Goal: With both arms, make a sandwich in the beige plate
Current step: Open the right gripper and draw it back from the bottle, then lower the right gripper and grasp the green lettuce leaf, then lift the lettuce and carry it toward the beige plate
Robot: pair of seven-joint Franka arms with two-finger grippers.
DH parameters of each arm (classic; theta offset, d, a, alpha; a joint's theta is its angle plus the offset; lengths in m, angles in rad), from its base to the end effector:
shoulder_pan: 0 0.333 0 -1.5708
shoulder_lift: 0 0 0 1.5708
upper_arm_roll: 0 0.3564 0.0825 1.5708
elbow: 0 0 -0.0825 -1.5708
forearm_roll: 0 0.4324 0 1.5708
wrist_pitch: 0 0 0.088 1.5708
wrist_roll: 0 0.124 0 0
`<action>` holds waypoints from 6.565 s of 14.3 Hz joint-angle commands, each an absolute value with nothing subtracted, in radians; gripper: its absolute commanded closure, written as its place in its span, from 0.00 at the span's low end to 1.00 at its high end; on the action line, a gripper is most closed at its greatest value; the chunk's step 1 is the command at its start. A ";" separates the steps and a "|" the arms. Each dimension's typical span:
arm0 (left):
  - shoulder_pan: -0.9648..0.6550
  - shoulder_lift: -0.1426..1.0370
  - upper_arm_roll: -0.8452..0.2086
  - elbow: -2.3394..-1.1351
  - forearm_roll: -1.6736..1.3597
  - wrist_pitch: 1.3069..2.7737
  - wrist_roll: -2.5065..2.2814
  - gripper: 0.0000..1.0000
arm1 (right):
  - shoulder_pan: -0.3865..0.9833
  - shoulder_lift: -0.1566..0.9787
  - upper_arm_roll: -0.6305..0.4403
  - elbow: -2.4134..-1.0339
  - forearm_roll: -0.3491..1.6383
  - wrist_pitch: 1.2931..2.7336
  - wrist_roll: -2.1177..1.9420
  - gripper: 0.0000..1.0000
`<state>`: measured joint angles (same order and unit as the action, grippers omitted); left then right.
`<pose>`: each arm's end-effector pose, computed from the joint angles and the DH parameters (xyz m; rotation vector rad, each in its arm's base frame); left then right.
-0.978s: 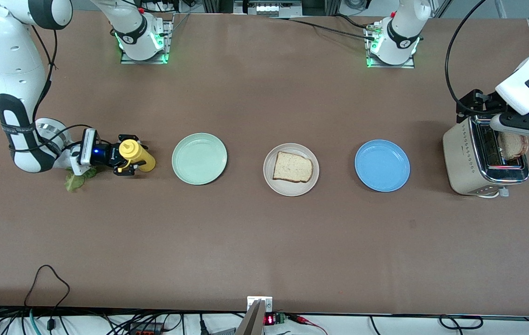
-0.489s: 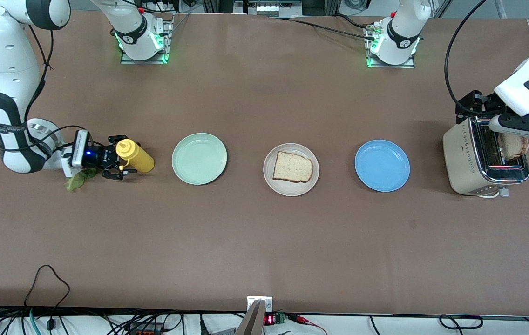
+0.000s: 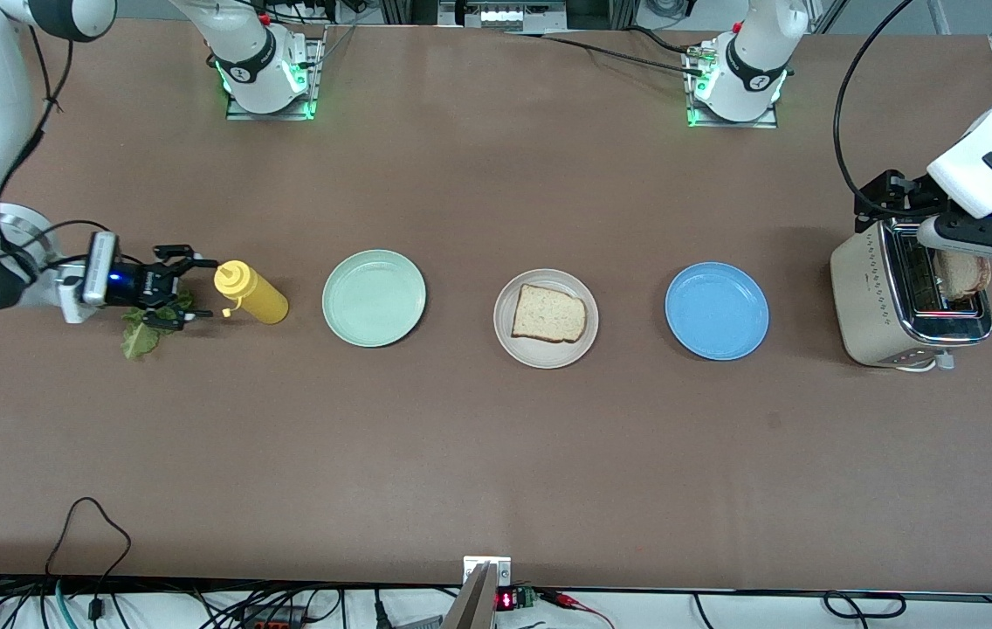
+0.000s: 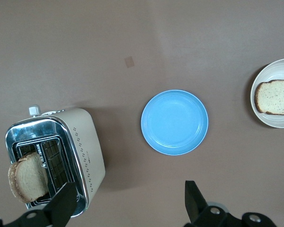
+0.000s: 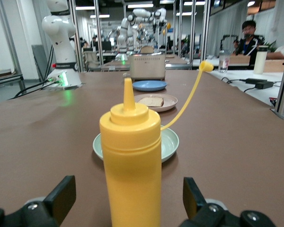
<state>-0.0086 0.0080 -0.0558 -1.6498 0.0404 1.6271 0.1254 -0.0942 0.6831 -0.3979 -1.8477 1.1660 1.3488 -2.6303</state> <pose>0.6065 -0.0342 0.6068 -3.0879 0.2984 0.0495 0.5856 -0.1547 0.1670 -1.3754 -1.4211 -1.0023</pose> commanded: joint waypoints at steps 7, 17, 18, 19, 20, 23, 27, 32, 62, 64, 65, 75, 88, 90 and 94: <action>-0.005 0.015 -0.058 -1.634 0.041 1.628 0.130 0.00 | -0.049 0.535 -0.443 -1.617 0.867 1.433 -2.130 0.00; -0.003 0.015 -0.055 -1.634 0.041 1.626 0.130 0.00 | 0.120 0.379 -0.440 -1.608 0.477 1.716 -1.395 0.00; -0.003 0.015 -0.057 -1.632 0.041 1.626 0.130 0.00 | 0.129 0.379 -0.440 -1.612 0.445 1.742 -1.314 0.00; -0.003 0.015 -0.057 -1.632 0.041 1.626 0.130 0.00 | 0.136 0.380 -0.440 -1.621 0.408 1.768 -1.228 0.00; -0.003 0.015 -0.057 -1.632 0.041 1.626 0.130 0.00 | 0.144 0.379 -0.440 -1.635 0.375 1.794 -1.130 0.00; -0.003 0.015 -0.055 -1.634 0.041 1.624 0.130 0.00 | 0.172 0.383 -0.442 -1.675 0.293 1.816 -0.738 0.00; -0.003 0.015 -0.055 -1.634 0.041 1.626 0.130 0.00 | 0.221 0.400 -0.442 -1.707 0.224 1.888 -0.381 0.00; -0.003 0.015 -0.057 -1.634 0.041 1.626 0.130 0.00 | 0.215 0.460 -0.443 -1.741 0.204 1.986 -0.123 0.00; -0.002 0.014 -0.055 -1.634 0.041 1.618 0.130 0.00 | 0.195 0.635 -0.465 -1.815 0.206 2.292 -0.322 0.96; -0.002 0.014 -0.055 -1.634 0.040 1.618 0.130 0.00 | 0.198 0.591 -0.466 -1.812 0.206 2.266 -0.365 1.00; -0.002 0.014 -0.055 -1.634 0.041 1.618 0.130 0.00 | 0.202 0.569 -0.465 -1.809 0.206 2.247 -0.371 1.00; -0.002 0.014 -0.055 -1.634 0.041 1.618 0.130 0.00 | 0.278 0.356 -0.460 -1.602 0.204 1.763 -0.767 1.00; -0.002 0.014 -0.055 -1.634 0.041 1.618 0.130 0.00 | 0.682 0.337 -0.453 -1.362 0.260 1.545 -0.882 1.00; -0.003 0.014 -0.055 -1.634 0.041 1.618 0.129 0.00 | 0.731 0.374 -0.451 -1.333 0.322 1.565 -0.870 1.00; -0.002 0.014 -0.055 -1.634 0.040 1.618 0.129 0.00 | 0.857 0.452 -0.449 -1.325 0.373 1.721 -0.811 1.00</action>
